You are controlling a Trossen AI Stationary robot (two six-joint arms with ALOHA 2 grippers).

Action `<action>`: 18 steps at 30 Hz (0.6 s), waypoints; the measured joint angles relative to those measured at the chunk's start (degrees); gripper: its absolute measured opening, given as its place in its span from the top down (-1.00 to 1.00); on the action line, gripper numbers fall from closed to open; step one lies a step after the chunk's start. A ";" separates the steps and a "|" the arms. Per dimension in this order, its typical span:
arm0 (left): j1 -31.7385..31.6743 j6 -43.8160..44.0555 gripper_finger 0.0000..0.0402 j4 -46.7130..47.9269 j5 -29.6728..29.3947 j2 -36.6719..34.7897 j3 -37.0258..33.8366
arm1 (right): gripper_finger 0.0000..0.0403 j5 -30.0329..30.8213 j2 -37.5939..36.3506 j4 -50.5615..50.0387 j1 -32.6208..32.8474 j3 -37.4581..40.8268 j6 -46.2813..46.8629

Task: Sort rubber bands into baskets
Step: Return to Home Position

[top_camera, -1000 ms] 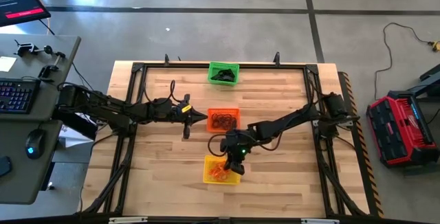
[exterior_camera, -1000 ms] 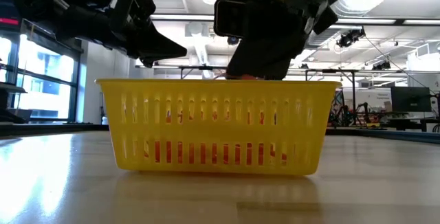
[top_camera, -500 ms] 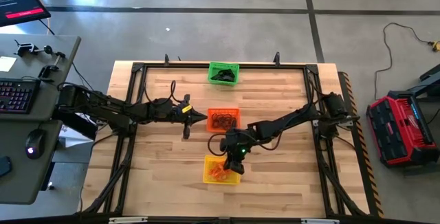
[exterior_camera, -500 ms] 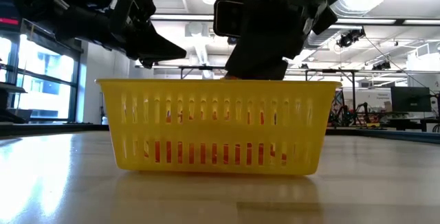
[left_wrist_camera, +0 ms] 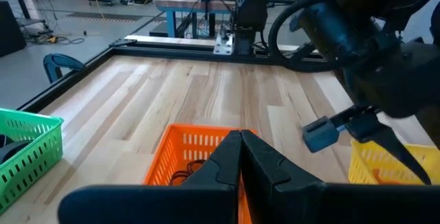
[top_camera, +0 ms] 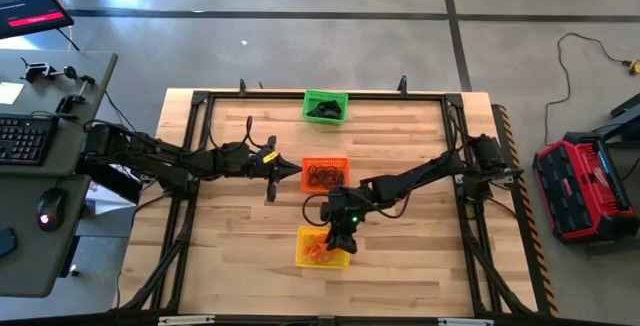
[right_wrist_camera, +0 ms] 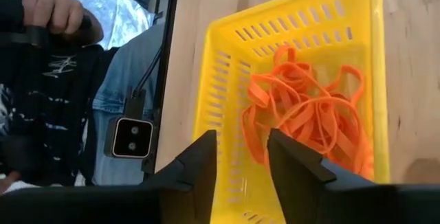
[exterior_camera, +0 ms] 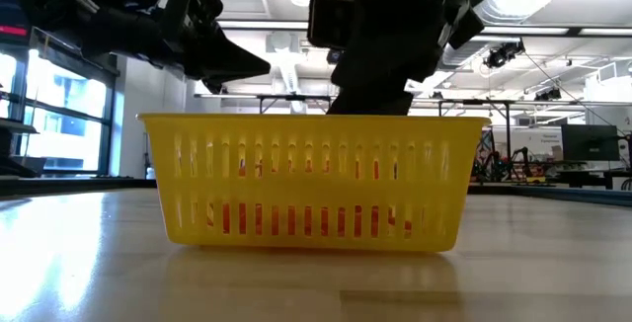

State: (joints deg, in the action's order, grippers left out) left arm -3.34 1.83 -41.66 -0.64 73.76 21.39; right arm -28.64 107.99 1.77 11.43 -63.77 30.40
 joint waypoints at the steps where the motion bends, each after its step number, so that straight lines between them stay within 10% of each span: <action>1: -0.02 0.01 1.00 -0.02 0.00 0.00 0.00 | 0.44 0.00 -0.27 -0.33 -0.10 0.00 -0.70; 18: -0.03 -2.51 1.00 -5.54 2.16 0.00 0.02 | 0.73 17.94 -12.01 -17.56 -2.38 0.00 -21.79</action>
State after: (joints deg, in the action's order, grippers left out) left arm -3.36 -0.68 -47.20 1.52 73.76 21.41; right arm -10.71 95.98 -15.79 9.05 -63.77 8.62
